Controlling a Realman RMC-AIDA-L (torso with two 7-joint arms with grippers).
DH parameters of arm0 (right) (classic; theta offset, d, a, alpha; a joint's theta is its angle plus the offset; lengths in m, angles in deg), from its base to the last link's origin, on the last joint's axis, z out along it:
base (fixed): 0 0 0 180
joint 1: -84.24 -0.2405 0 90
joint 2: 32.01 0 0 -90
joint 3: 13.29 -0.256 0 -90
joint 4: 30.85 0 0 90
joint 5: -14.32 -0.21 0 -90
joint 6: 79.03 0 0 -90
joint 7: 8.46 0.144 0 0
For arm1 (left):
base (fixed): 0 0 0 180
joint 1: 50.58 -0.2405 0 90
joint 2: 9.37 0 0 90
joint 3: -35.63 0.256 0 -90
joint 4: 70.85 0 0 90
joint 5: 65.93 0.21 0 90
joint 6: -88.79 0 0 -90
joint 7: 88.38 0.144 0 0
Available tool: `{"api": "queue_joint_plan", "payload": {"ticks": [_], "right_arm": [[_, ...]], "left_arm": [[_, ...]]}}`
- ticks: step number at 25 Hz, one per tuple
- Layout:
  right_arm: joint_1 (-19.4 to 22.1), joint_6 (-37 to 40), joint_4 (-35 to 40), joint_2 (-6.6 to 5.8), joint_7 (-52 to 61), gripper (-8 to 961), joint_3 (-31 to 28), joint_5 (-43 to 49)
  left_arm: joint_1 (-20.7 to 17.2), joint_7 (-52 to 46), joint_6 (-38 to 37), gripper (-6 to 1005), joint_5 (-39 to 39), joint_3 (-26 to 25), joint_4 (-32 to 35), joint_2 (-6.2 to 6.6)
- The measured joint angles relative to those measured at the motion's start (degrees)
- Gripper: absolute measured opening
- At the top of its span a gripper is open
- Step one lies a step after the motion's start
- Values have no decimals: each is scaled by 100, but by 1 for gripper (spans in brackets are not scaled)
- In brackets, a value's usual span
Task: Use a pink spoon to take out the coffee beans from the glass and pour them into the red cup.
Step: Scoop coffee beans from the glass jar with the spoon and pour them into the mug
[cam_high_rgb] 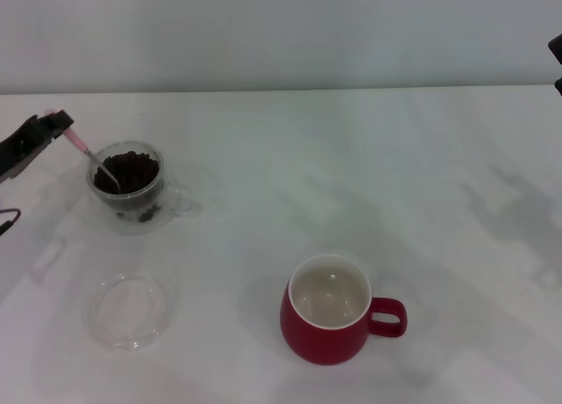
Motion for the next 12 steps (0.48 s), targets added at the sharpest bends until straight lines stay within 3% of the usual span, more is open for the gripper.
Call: {"api": "queue_joint_plan", "payload": {"ticks": [12], "right_arm": [[-2, -32, -10, -8, 0, 544, -17, 0]], "left_arm": [[-558, -161, -659, 133, -1435, -1, -279, -62]]}}
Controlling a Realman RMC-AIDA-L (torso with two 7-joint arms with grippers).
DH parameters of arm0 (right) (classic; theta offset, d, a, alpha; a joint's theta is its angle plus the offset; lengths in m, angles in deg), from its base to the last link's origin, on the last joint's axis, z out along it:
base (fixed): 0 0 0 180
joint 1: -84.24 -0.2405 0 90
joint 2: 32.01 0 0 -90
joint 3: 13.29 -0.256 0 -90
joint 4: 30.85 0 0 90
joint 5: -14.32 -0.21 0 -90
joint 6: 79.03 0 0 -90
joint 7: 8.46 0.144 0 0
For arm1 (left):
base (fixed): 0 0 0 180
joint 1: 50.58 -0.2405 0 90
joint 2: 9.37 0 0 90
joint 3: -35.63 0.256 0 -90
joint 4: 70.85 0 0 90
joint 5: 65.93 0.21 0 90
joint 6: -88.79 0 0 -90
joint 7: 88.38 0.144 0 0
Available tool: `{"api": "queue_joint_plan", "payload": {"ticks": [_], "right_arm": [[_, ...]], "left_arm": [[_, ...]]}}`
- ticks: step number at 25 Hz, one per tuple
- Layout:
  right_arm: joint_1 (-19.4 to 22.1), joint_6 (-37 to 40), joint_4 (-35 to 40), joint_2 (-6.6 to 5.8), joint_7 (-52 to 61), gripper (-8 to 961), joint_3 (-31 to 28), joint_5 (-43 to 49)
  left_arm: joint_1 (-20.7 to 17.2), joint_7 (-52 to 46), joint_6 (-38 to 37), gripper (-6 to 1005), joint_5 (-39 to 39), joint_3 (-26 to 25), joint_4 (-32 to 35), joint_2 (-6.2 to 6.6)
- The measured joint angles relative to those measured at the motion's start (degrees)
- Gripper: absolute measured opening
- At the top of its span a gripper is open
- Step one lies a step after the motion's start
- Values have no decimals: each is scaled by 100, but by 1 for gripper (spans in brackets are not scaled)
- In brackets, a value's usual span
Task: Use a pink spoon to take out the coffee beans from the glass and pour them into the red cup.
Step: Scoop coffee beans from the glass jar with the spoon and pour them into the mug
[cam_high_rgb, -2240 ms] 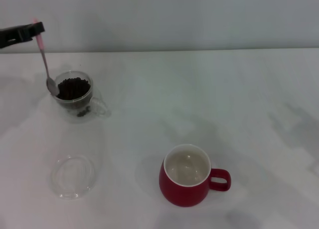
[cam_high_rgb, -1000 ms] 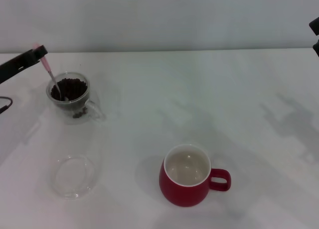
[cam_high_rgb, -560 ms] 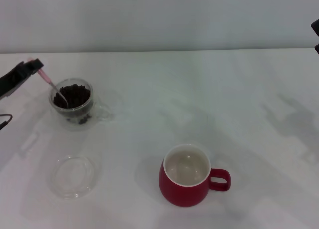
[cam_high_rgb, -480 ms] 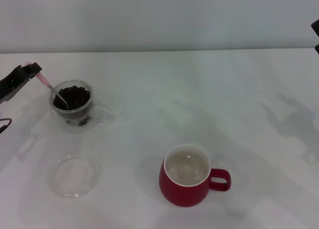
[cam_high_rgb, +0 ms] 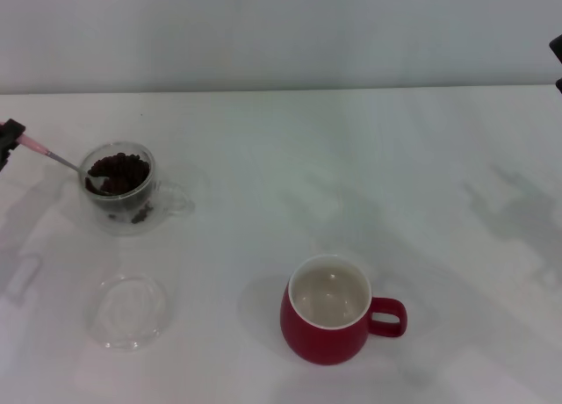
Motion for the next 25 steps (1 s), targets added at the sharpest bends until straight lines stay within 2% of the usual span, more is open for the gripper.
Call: {"api": "queue_joint_plan", "payload": {"ticks": [14, 21, 25], "right_arm": [[-61, -151, 17, -9, 0, 545, 17, 0], [-97, -156, 24, -8, -1, 545, 15, 0], [-98, -147, 24, -2, -6, 545, 13, 0]], "left_arm": [[-226, -15, -911, 132, -192, -54, 16, 34], [-116, -73, -1330, 131, 64, -11, 28, 87], [199, -355, -1668, 132, 690, -5, 51, 106]]}}
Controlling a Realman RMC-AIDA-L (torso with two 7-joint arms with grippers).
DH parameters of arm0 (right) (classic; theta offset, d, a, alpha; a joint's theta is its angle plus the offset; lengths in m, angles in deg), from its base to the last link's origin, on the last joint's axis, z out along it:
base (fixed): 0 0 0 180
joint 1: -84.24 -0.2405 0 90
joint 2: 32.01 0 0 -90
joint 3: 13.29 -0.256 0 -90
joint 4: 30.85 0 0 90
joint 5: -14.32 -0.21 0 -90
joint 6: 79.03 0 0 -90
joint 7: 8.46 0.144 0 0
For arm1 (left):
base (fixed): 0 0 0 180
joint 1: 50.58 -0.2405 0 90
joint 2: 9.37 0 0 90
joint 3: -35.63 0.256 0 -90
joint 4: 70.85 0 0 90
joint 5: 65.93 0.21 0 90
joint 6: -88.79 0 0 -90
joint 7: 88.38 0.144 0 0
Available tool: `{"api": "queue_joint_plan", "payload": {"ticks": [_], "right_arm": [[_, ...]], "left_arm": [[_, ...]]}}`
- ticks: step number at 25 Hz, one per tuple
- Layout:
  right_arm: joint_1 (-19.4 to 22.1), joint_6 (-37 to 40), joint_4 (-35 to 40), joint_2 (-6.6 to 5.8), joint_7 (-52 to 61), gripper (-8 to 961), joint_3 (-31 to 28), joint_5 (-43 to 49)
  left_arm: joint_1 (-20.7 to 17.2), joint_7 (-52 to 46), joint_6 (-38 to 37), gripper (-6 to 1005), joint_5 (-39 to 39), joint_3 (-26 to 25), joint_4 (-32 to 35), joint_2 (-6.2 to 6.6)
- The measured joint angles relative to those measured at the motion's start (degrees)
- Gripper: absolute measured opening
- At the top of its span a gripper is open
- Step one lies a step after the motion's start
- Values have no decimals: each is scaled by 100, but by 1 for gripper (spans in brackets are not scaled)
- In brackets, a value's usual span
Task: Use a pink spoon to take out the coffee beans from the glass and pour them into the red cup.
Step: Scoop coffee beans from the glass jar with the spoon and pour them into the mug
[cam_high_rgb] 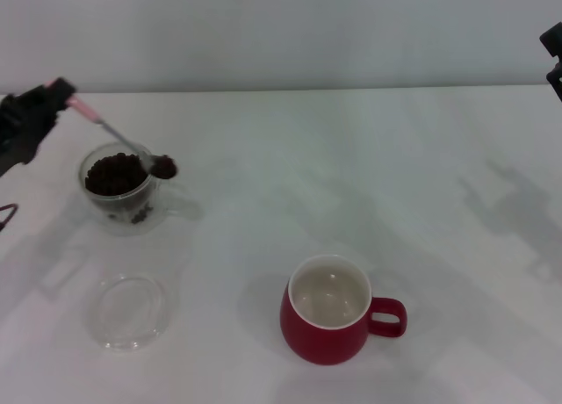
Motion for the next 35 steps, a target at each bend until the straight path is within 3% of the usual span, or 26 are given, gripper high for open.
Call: {"api": "queue_joint_plan", "payload": {"ticks": [9, 19, 26, 35], "right_arm": [[69, 160, -12, 10, 1, 544, 1, 0], [233, 324, -61, 21, -14, 544, 4, 0], [363, 570, -179, 19, -3, 545, 5, 0], [475, 847, -331, 19, -17, 545, 5, 0]], "left_arm": [[581, -563, -349, 133, 996, 8, 27, -10], [1044, -714, -642, 133, 1746, 123, 29, -128], [1218, -674, -652, 132, 1839, 699, 239, -214], [1259, -506, -409, 131, 2456, 821, 778, -293]]}}
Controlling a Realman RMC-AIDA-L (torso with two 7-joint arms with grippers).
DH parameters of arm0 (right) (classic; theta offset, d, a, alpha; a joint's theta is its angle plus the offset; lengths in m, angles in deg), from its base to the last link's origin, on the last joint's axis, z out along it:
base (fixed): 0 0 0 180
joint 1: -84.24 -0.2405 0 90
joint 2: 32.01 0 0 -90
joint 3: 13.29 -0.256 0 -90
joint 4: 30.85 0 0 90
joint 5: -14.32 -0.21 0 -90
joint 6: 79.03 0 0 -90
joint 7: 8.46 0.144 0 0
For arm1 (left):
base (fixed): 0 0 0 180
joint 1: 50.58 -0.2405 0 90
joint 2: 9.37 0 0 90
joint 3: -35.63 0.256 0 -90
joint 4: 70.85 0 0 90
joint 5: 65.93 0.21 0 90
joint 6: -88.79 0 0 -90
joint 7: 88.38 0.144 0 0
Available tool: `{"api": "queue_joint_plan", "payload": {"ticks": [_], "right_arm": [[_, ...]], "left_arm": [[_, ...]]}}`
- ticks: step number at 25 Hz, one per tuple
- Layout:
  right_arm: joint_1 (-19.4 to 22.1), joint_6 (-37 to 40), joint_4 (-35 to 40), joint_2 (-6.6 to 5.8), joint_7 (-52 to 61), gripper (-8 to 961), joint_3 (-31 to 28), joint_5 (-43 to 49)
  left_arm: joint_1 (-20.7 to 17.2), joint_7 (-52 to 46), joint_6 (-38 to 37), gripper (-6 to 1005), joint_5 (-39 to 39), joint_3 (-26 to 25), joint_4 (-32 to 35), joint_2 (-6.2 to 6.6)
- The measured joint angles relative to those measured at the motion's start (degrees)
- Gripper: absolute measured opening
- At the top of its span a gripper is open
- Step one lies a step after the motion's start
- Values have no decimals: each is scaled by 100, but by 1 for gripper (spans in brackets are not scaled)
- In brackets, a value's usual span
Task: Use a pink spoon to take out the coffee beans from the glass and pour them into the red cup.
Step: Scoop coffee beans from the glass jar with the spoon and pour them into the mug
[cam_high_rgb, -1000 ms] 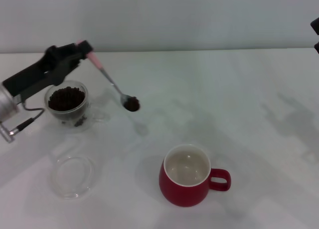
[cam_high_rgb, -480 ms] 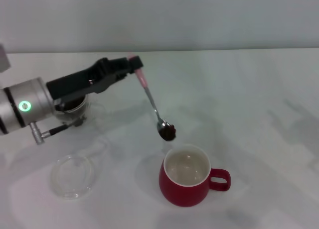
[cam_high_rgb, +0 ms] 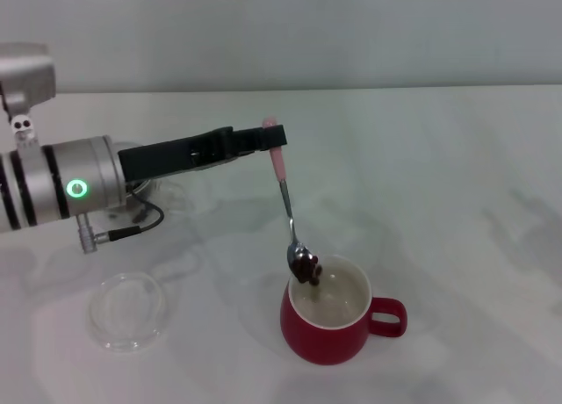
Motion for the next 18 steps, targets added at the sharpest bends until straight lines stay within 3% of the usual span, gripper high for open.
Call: {"api": "queue_joint_plan", "payload": {"ticks": [18], "right_arm": [[145, 78, -93, 0, -10, 545, 5, 0]], "left_arm": [[775, 596, 553, 133, 959, 7, 311, -215]]}}
